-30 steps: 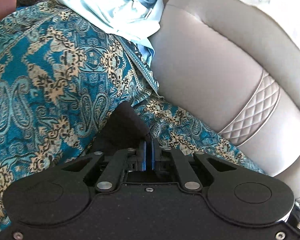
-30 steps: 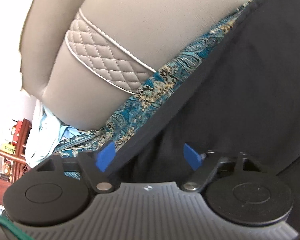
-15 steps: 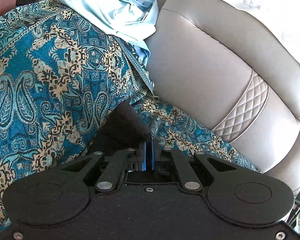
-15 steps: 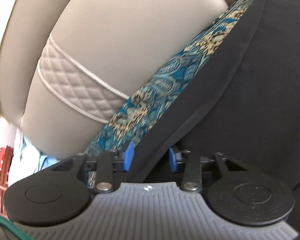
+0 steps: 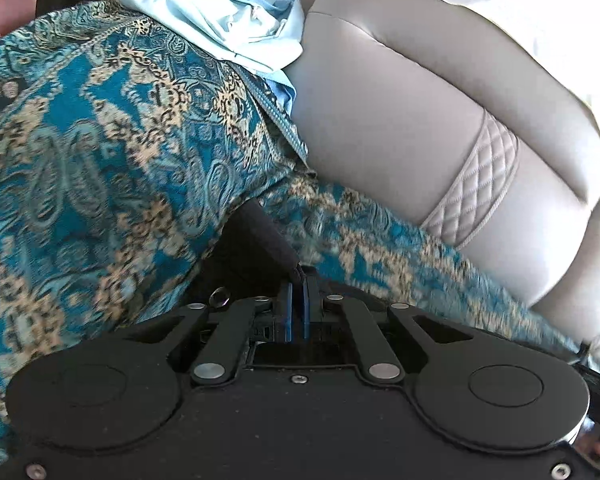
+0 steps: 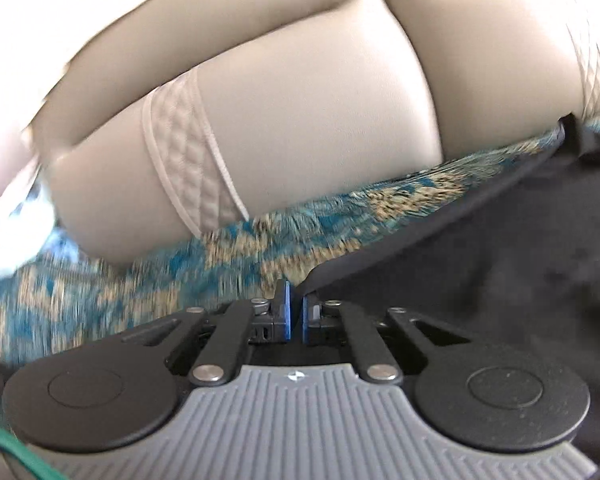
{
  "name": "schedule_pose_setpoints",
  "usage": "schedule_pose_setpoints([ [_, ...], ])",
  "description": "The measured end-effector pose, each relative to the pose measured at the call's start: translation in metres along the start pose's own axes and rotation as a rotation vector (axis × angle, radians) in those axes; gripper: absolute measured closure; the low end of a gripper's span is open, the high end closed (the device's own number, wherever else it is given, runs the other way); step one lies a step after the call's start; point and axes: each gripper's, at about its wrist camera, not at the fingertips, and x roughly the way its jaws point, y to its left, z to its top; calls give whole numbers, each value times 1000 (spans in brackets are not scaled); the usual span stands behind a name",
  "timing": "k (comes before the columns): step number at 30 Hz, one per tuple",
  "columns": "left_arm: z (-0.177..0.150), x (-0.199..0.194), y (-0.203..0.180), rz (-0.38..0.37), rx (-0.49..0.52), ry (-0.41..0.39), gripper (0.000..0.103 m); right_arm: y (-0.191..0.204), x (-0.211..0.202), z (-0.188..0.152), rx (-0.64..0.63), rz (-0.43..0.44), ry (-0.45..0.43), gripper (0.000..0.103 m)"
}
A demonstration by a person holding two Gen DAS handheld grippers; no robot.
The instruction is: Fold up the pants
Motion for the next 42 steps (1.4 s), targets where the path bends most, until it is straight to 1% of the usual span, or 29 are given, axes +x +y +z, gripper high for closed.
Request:
schedule_pose_setpoints([
  [3, -14, -12, 12, -8, 7, 35, 98, 5, -33, -24, -96, -30, 27, 94],
  [7, -30, -20, 28, 4, 44, 62, 98, 12, -58, -57, -145, -70, 41, 94],
  [10, -39, -23, 38, 25, 58, 71, 98, 23, -67, -83, -142, -108, 20, 94],
  [12, -44, -25, 43, 31, 63, 78, 98, 26, -70, -104, -139, -134, 38, 94],
  [15, -50, -27, 45, 44, 90, 83, 98, 23, -71, -130, -95, -174, 56, 94],
  [17, -55, -26, 44, 56, 104, 93, 98, 22, -72, -145, -63, -202, 22, 94],
  [20, -64, -22, 44, 84, 116, 114, 98, 29, -80, -172, -47, -262, -153, 92],
  [21, -66, -21, 44, 93, 121, 123, 98, 31, -85, -183, -14, -291, -208, 92],
  [22, -67, -20, 44, 102, 125, 133, 98, 31, -88, -192, 27, -311, -231, 92],
  [24, -70, -18, 44, 122, 133, 147, 97, 37, -86, -203, 60, -339, -222, 94],
  [27, -71, -15, 45, 141, 137, 161, 97, 47, -91, -213, 23, -367, -264, 93],
  [29, -72, -14, 46, 147, 137, 173, 97, 44, -96, -219, 50, -370, -272, 94],
  [30, -72, -13, 47, 153, 136, 177, 97, 41, -99, -223, 62, -385, -271, 95],
  [32, -72, -11, 48, 164, 140, 183, 97, 36, -101, -226, 60, -400, -277, 95],
  [34, -72, -9, 49, 169, 137, 192, 97, 31, -107, -231, 42, -402, -312, 90],
  [35, -71, -8, 51, 171, 134, 197, 97, 28, -110, -231, 44, -422, -337, 86],
  [36, -71, -7, 52, 173, 132, 201, 96, 24, -112, -228, 57, -450, -380, 83],
  [37, -71, -6, 52, 175, 132, 204, 96, 20, -114, -223, 67, -468, -418, 73],
  [38, -71, -5, 53, 178, 134, 205, 96, 14, -113, -214, 73, -490, -463, 54],
  [40, -71, -3, 53, 182, 137, 207, 96, -1, -106, -182, 66, -540, -538, 47],
  [41, -71, -2, 53, 184, 138, 209, 95, -13, -100, -157, 68, -559, -565, 41],
  [42, -71, -1, 53, 185, 140, 210, 95, -25, -93, -132, 63, -569, -571, 39],
])
